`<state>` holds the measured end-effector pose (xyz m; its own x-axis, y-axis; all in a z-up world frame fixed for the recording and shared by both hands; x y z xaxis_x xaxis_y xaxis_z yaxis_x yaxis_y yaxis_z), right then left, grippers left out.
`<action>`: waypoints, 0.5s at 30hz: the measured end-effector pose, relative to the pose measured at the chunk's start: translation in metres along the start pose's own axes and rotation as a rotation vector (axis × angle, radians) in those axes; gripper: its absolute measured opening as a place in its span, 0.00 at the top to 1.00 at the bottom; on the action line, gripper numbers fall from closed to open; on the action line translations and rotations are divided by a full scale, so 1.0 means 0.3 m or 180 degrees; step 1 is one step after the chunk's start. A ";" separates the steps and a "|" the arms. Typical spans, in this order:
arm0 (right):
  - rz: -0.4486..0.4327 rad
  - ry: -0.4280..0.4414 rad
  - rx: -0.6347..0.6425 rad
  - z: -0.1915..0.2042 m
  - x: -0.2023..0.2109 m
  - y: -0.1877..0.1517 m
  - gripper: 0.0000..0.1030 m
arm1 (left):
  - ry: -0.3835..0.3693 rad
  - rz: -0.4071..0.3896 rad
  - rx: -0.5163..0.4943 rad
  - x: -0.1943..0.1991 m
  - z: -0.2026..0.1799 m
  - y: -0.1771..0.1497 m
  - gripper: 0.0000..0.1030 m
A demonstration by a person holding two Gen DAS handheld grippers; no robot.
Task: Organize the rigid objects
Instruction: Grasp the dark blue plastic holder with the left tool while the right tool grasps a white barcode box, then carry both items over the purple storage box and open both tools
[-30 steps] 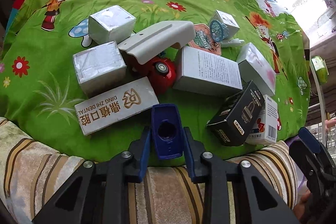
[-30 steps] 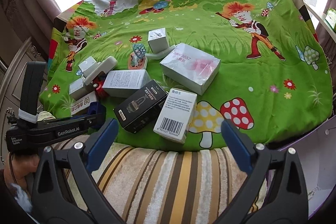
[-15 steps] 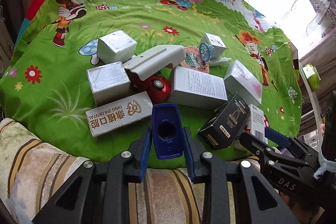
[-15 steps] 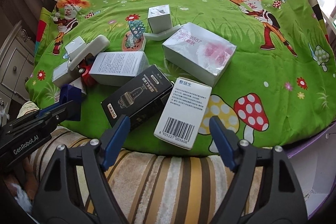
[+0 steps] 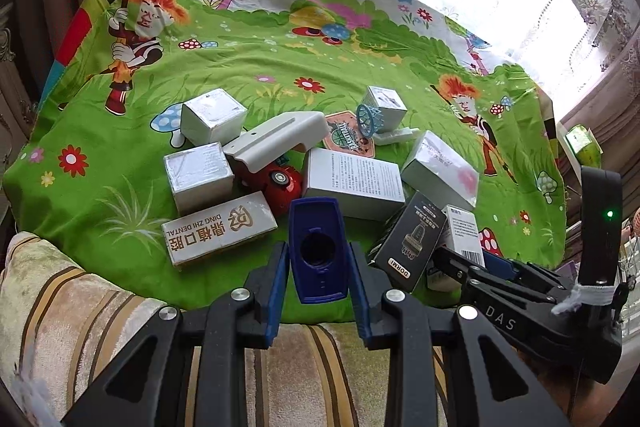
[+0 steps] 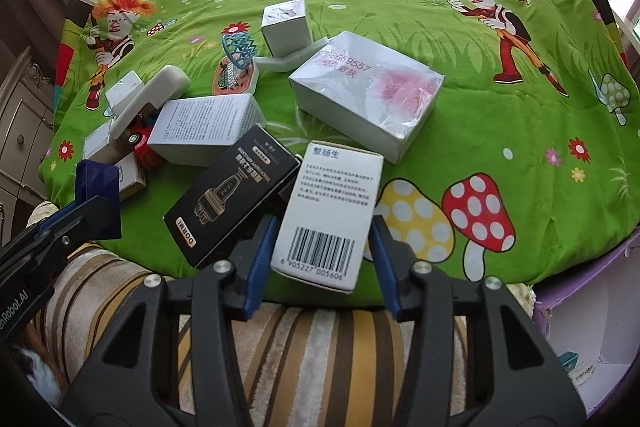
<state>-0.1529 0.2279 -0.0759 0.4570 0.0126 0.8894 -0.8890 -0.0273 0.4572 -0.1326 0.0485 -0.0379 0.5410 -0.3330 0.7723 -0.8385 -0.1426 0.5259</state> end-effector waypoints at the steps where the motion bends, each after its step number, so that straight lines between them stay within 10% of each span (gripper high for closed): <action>1: -0.0050 0.0000 -0.0018 -0.005 0.012 0.002 0.55 | -0.0016 -0.0034 -0.0012 0.010 -0.011 0.000 0.71; 15: -0.0630 0.0038 -0.0176 -0.091 0.208 -0.026 0.58 | -0.0345 -0.0095 -0.0192 0.073 -0.182 -0.039 0.71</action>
<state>-0.1181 0.2560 -0.0240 0.6229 0.0241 0.7819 -0.7822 0.0319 0.6222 -0.1073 0.0939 -0.0076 0.5528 -0.4287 0.7146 -0.8149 -0.0987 0.5712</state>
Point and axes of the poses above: each gripper's, at about its wrist camera, not at the fingertips, and x roughly against the way its jaws point, z to its left, y to its top, the point moved 4 cm from there along -x, roughly the way its jaws point, and after that the axes turned 7 degrees about -y, right-handed, at the moved point
